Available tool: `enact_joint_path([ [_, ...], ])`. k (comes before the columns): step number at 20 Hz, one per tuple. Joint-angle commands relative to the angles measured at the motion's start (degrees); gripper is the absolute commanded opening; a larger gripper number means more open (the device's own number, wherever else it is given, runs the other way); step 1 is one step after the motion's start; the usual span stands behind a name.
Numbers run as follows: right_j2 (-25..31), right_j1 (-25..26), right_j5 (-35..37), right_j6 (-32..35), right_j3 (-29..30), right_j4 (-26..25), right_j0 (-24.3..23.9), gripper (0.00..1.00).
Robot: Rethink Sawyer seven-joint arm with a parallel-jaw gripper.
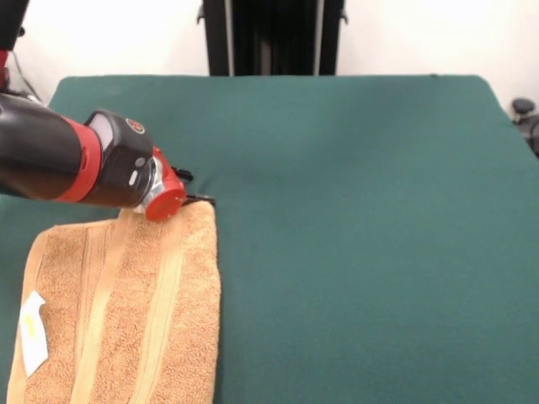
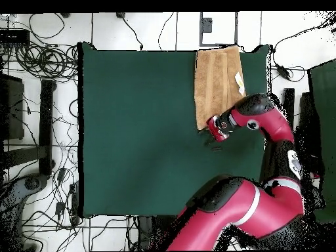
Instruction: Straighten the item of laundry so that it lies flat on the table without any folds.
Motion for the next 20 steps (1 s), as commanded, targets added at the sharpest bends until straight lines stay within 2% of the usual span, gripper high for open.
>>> enact_joint_path([
  [1,-4.0,2.1,-24.1,-8.0,-8.8,-13.2,-5.1,1.00],
  [20,-0.3,3.4,-20.4,-10.3,-12.5,-15.2,-7.7,1.00],
])
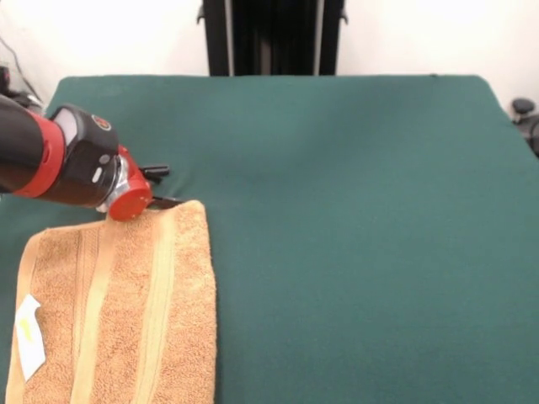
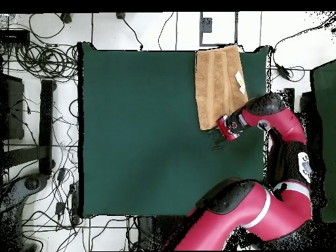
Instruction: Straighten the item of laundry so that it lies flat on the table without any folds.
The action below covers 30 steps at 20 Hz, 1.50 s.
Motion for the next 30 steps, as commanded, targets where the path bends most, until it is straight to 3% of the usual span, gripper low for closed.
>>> enact_joint_path([
  [1,-1.8,3.2,-20.9,-10.1,-8.3,-11.1,-4.8,1.00],
  [16,-1.3,2.9,-20.0,-7.5,-7.4,-10.9,-5.0,1.00],
  [30,-0.6,1.7,-26.2,-9.0,-3.4,-11.9,-4.8,1.00],
])
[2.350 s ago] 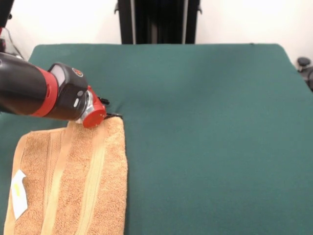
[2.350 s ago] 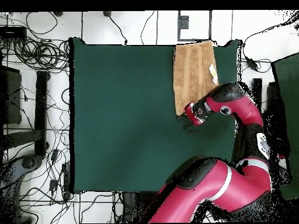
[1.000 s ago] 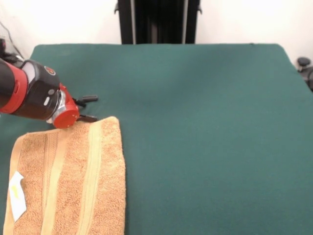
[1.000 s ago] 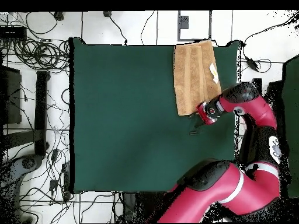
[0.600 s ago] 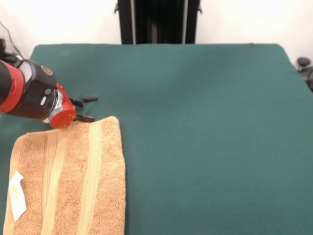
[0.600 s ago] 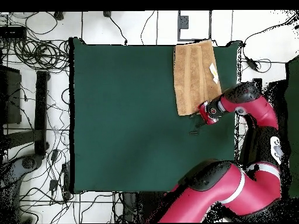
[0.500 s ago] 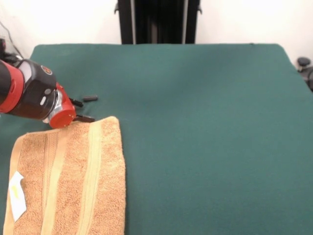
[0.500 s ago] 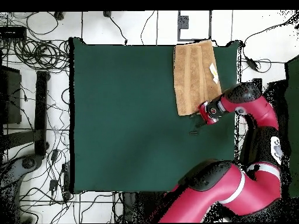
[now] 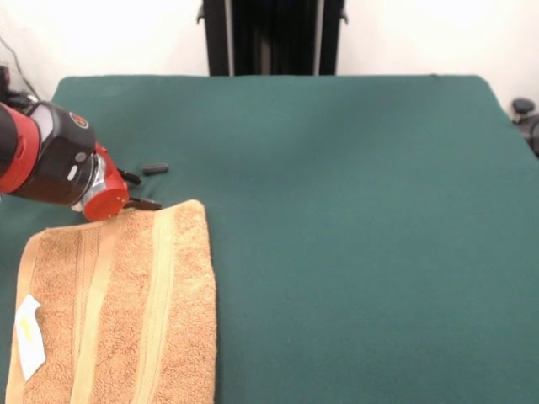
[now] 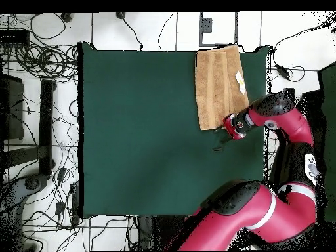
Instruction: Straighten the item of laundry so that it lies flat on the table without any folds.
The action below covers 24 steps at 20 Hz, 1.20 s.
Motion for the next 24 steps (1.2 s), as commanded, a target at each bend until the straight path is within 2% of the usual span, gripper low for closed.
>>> enact_joint_path([
  [1,-0.9,1.7,-26.3,-9.1,-1.3,-10.6,-3.5,1.00],
  [24,0.3,-0.6,-30.3,-8.3,4.6,-10.6,-3.7,1.00],
])
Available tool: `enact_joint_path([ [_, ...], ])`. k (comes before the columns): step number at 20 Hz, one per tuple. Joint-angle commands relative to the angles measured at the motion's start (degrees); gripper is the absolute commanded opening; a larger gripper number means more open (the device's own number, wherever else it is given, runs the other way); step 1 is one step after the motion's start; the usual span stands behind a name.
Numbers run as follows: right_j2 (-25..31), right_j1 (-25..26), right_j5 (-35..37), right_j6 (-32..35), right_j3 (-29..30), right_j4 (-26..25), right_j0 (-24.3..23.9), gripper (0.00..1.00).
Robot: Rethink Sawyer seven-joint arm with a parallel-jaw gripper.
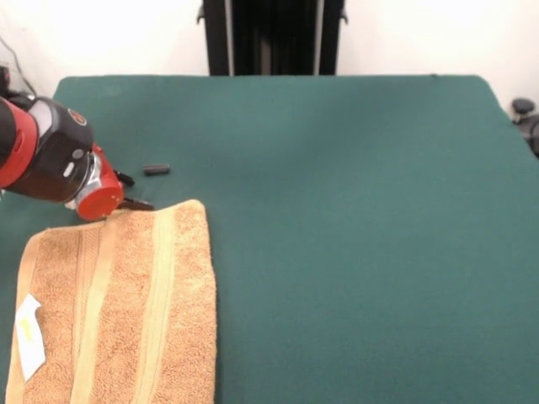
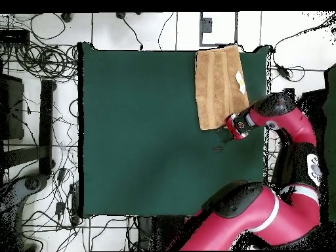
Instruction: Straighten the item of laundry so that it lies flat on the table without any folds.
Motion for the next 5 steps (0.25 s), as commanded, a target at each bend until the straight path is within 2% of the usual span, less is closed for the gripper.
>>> enact_joint_path([
  [1,0.8,0.9,-28.5,-8.3,3.9,-8.7,-3.9,1.00],
  [2,1.0,0.7,-29.6,-8.4,4.5,-8.8,-3.9,1.00],
  [3,-2.0,1.9,-28.6,-3.1,2.4,-10.6,-2.0,1.00],
  [4,-4.4,2.9,-27.7,-1.2,0.1,-13.1,-0.5,1.00],
  [5,-4.7,2.6,-29.9,-1.0,0.7,-14.0,-0.2,1.00],
])
